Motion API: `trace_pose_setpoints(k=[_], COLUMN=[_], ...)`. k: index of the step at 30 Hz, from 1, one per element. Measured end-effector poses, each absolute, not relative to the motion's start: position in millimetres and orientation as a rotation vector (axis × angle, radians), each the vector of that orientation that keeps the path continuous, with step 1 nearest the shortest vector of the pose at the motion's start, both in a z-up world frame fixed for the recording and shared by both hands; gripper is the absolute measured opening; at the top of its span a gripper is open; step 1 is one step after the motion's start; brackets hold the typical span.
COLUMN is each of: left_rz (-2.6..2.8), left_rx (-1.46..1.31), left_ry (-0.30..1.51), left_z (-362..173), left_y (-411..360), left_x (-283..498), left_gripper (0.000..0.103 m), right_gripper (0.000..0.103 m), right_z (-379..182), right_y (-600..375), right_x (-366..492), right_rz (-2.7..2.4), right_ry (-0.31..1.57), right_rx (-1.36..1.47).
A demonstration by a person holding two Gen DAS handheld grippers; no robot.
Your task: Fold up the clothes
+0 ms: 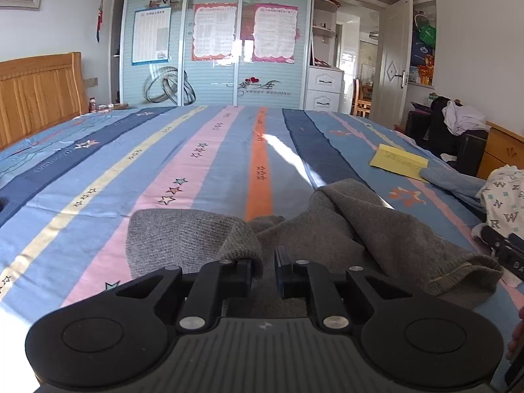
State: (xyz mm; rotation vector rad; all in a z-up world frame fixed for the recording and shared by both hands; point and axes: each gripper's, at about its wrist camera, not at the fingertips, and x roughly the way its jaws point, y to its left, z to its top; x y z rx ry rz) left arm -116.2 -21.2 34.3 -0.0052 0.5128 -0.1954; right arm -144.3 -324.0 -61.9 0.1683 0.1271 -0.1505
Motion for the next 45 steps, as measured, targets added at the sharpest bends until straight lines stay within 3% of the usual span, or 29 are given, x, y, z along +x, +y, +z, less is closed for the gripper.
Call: trace_pose_setpoints(k=[10,18,20,21,22,24,27,29,31,33,38,42,45], left_rz=[-0.28,-0.317,-0.326,-0.327,-0.323,-0.312,-0.275,-0.232,-0.179,-0.111,0.084,0.207,0.26], left_rx=[0.032,0.053,0.061,0.064,0.065,0.067,0.032,0.003,-0.011,0.005,-0.014,-0.084,-0.134], left_ry=[0.595,0.639,0.635,0.633,0.634,0.637,0.6,0.571,0.56,0.547,0.474,0.4,0.39], left_z=[12,0,-1,-1,-1,1,3,1,-6,-14,-11,6,13], left_y=[-40,-49,-51,-51,-53,-56,-59,-59,-55,-47,-17,18,46], left_x=[-125,-134,-135,-134,-131,-122,-108,-101,-99,-102,-102,-99,-93], left_gripper=[0.014,0.018,0.018,0.018,0.018,0.018,0.019,0.027,0.039,0.058,0.083,0.096,0.098], right_gripper=[0.103,0.1,0.077,0.052,0.033,0.022,0.017,0.015,0.013,0.012,0.012,0.012,0.012], right_z=[-64,-78,-80,-82,-83,-85,-82,-76,-63,-46,16,55,83], right_y=[-241,-223,-221,-223,-226,-232,-225,-223,-225,-226,-215,-183,-155], right_x=[-98,-61,-58,-56,-55,-55,-64,-70,-74,-77,-79,-83,-87], right_rz=[-0.032,0.043,0.049,0.043,0.035,0.017,-0.089,-0.163,-0.211,-0.25,-0.263,-0.189,-0.182], right_ry=[0.203,0.366,0.41,0.437,0.448,0.468,0.403,0.354,0.316,0.28,0.175,0.118,0.038], right_rx=[-0.161,-0.179,-0.154,-0.137,-0.122,-0.092,-0.242,-0.343,-0.426,-0.497,-0.674,-0.829,-0.965])
